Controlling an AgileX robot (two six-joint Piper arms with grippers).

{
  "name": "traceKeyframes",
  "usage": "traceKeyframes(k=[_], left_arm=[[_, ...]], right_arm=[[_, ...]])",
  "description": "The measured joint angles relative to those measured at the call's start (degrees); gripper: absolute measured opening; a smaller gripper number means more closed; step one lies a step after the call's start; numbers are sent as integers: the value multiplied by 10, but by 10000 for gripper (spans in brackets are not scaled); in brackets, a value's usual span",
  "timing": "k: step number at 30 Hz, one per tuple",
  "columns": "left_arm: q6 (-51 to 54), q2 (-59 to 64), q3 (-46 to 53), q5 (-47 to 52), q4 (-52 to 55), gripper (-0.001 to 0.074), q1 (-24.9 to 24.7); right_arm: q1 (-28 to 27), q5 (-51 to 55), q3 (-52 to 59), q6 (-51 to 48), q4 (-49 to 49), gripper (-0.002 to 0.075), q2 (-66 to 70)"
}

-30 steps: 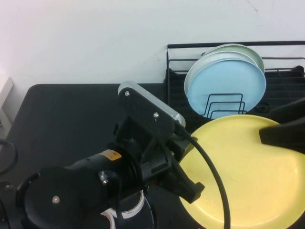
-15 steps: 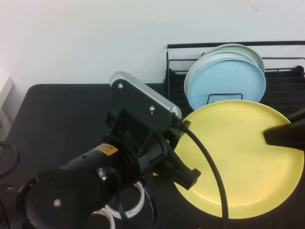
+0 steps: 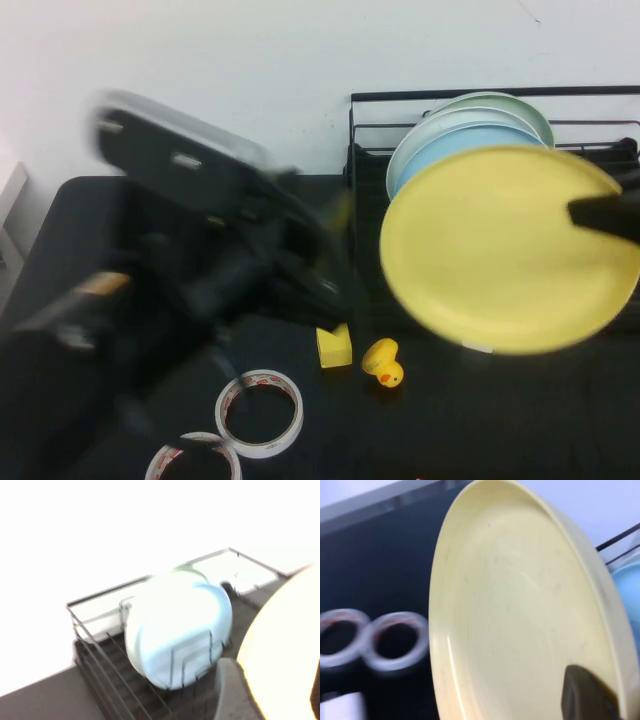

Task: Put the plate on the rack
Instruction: Hand over the plate, then place the plate on the rack

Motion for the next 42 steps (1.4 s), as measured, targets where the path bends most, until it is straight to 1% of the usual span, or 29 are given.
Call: traceKeyframes(k=[2, 4, 5, 7, 9, 11, 13, 14, 17, 21, 25, 31, 36, 42], left_arm=[[48, -41, 0, -21, -78, 333, 0], [96, -78, 0, -50, -164, 342, 0], [126, -99, 0, -72, -202, 342, 0], [166, -133, 3, -124, -239, 326, 0], [193, -170, 15, -173, -260, 266, 0], [211, -207, 31, -195, -269, 158, 0], [218, -238, 46, -195, -276, 73, 0], [220, -255, 54, -188, -277, 47, 0], [217, -297, 76, -167, -278, 13, 0], [192, -337, 101, -157, -278, 3, 0], [168, -358, 131, -151, -278, 0, 0], [135, -363, 164, -118, -279, 0, 0], [130, -363, 175, -83, -279, -1, 0], [130, -363, 175, -77, -278, -2, 0]], right_arm=[[0, -32, -10, -27, 4, 108, 0], [0, -58, -23, -62, 6, 108, 0], [0, -70, -32, -84, 6, 108, 0], [0, -87, -55, -127, 6, 108, 7], [0, -101, -86, -162, 6, 108, 22], [0, -106, -118, -179, 2, 108, 43], [0, -101, -151, -189, -4, 108, 71], [0, -89, -170, -198, -7, 108, 87], [0, -36, -220, -224, -11, 108, 140], [0, 26, -288, -236, -14, 108, 204], [0, 48, -337, -240, -32, 108, 254], [0, 50, -383, -240, -55, 108, 299], [0, 25, -388, -240, -58, 108, 322], [0, 2, -388, -240, -67, 108, 349]])
